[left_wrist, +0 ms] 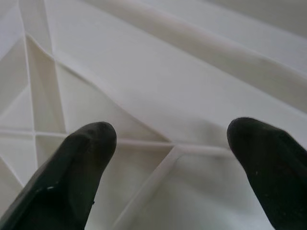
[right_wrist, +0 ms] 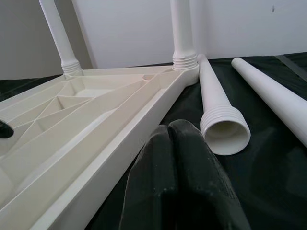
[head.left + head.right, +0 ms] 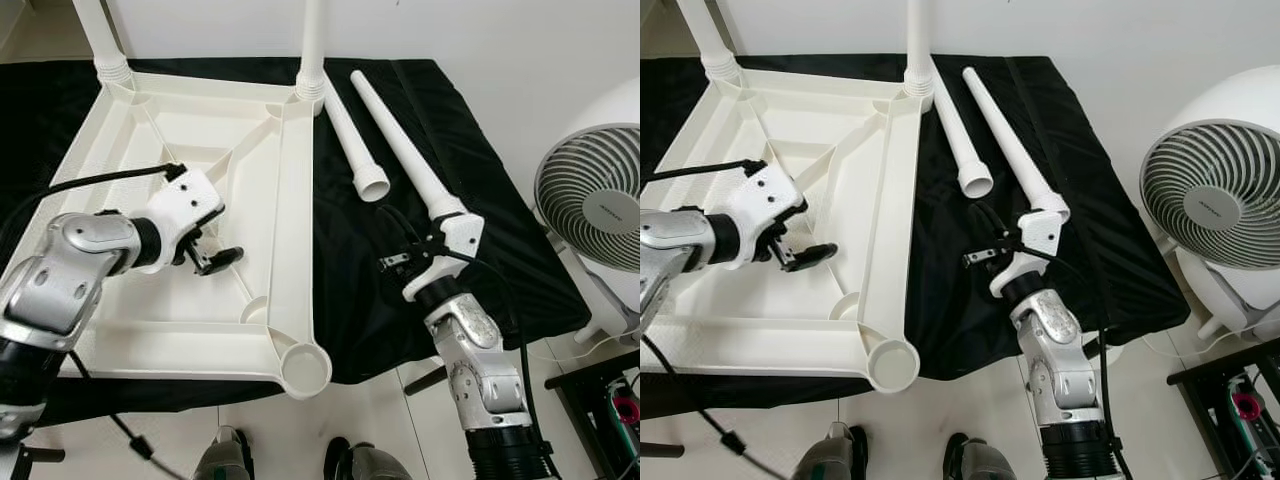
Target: Building children table
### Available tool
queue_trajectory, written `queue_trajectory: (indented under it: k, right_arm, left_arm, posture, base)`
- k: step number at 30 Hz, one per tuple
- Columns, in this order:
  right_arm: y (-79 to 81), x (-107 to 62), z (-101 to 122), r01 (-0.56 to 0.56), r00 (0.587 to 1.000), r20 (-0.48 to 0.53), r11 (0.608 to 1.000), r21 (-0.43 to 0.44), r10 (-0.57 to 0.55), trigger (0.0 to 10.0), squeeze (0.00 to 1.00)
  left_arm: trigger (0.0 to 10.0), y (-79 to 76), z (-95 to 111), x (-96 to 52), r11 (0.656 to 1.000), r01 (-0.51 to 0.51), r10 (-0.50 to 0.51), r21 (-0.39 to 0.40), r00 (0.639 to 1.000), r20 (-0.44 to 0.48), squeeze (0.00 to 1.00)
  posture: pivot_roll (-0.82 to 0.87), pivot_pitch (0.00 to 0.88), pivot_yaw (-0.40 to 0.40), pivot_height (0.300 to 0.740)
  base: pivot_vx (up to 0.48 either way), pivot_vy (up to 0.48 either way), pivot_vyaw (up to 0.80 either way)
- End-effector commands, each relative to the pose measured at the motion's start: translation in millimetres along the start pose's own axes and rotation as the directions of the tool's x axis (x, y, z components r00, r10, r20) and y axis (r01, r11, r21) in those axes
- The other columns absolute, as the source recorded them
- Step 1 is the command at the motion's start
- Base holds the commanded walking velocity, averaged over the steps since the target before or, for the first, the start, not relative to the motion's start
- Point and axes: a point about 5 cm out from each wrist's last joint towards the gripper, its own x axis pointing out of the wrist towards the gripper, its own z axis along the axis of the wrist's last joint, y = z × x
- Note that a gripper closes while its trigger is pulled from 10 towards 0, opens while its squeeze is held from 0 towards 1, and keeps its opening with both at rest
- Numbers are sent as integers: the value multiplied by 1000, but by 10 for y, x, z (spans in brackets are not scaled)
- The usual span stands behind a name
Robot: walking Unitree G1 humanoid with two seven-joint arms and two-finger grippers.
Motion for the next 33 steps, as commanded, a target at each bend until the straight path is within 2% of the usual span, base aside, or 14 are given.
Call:
queue_trajectory:
  k: [1, 4, 7, 10, 12, 17, 22, 26, 33]
  right_arm:
    - [2, -33, 4, 6, 1000, 1, 1000, -7, -6, 10000, 0]
    - [2, -38, 8, 7, 1000, 1, 1000, -7, -7, 10000, 0]
    - [-1, -49, 8, 10, 1000, -1, 1000, -8, -10, 10000, 0]
    - [0, -58, 1, 12, 1000, -4, 1000, -6, -12, 10000, 0]
    - [5, -64, -5, 13, 1000, -7, 1000, -4, -13, 10000, 0]
    - [9, -61, -9, 11, 1000, -8, 1000, 0, -11, 10000, 0]
    - [21, -46, -21, 0, 1000, -11, 1000, 1, 0, 10000, 0]
    - [27, -38, -24, -8, 1000, -13, 1000, 3, 8, 10000, 0]
    - [22, -37, -20, -13, 1000, -14, 1000, -2, 13, 10000, 0]
  left_arm:
    - [10000, 67, -106, 57, 990, -135, 136, 29, 990, -48, 0]
    - [10000, 98, -148, 53, 991, -130, 132, 37, 989, -66, 0]
    - [10000, 182, -146, 11, 991, -135, 135, 8, 989, -54, 0]
    - [10000, 257, -106, -57, 991, -125, 124, -39, 992, -24, 0]
    - [10000, 311, -57, -159, 994, -75, 77, -83, 997, 24, 0]
    - [10000, 335, -55, -201, 994, -54, 57, -92, 998, 40, 0]
    - [10000, 393, -149, -262, 996, -27, 29, -81, 999, 25, 0]
    - [10000, 284, -212, -235, 998, 46, -46, -41, 999, 11, 0]
    - [10000, 176, -274, -174, 995, 96, -97, -30, 995, -13, 0]
  posture:
    - [122, 183, -35, 740]
    - [119, 185, -36, 740]
    - [119, 188, -35, 740]
    - [121, 188, -35, 740]
    - [125, 190, -36, 740]
    - [129, 189, -38, 740]
    - [136, 183, -46, 740]
    - [133, 177, -53, 740]
    - [129, 173, -56, 740]
  base:
    - [0, 0, 0]
    - [0, 0, 0]
    - [0, 0, 0]
    - [0, 0, 0]
    - [0, 0, 0]
    - [0, 0, 0]
    - [0, 0, 0]
    - [0, 0, 0]
    - [0, 0, 0]
